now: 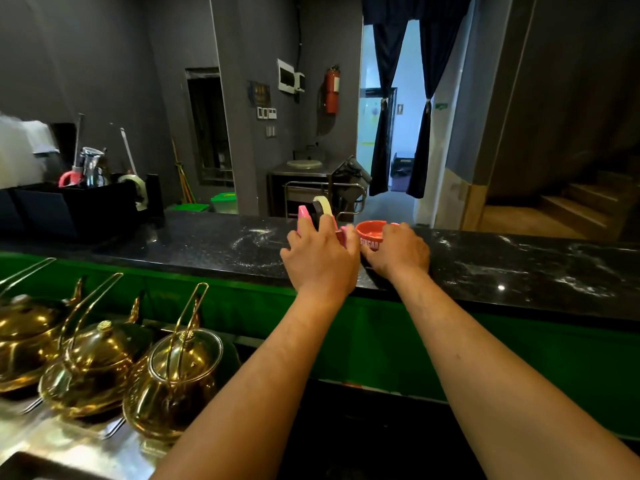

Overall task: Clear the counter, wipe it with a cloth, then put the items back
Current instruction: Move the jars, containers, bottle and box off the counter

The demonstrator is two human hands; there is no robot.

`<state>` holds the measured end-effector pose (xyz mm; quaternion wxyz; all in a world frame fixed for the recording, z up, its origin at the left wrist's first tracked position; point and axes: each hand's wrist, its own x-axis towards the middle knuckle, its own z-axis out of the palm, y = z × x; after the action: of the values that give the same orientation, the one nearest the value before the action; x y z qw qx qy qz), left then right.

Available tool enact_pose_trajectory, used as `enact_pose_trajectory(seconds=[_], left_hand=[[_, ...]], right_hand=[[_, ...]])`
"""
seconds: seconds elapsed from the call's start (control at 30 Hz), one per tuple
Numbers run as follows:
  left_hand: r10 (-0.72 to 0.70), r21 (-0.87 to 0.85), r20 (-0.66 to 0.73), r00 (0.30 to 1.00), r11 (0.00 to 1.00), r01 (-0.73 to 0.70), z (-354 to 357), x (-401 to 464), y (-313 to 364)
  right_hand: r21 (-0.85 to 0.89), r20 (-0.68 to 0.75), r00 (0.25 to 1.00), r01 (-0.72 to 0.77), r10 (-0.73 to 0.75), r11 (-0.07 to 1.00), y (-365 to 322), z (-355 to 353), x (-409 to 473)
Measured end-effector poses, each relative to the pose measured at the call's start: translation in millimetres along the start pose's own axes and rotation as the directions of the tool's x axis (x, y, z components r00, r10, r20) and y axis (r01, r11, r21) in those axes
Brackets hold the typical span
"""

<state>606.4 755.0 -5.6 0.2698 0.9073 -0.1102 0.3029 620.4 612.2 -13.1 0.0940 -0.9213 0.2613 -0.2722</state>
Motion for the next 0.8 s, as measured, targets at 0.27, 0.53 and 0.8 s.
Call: enact_pose_trajectory(seconds=[0.27, 0.53, 0.8], left_hand=[[-0.162, -0.152, 0.05, 0.986, 0.974, 0.168, 4, -4, 15], [-0.079, -0.274, 0.049, 0.996, 0.957, 0.09, -22, -25, 4], [0.088, -0.444, -0.073, 0.993, 0.889, -0.111, -103, -111, -10]], right_hand=[[0.039, 0.008, 0.999, 0.034, -0.035, 0.999, 11, -19, -26], [0.222, -0.125, 0.989, 0.104, -0.077, 0.969, 32, -57, -94], [0.309, -0.257, 0.966, 0.123, -0.042, 0.943, 47, -103, -191]])
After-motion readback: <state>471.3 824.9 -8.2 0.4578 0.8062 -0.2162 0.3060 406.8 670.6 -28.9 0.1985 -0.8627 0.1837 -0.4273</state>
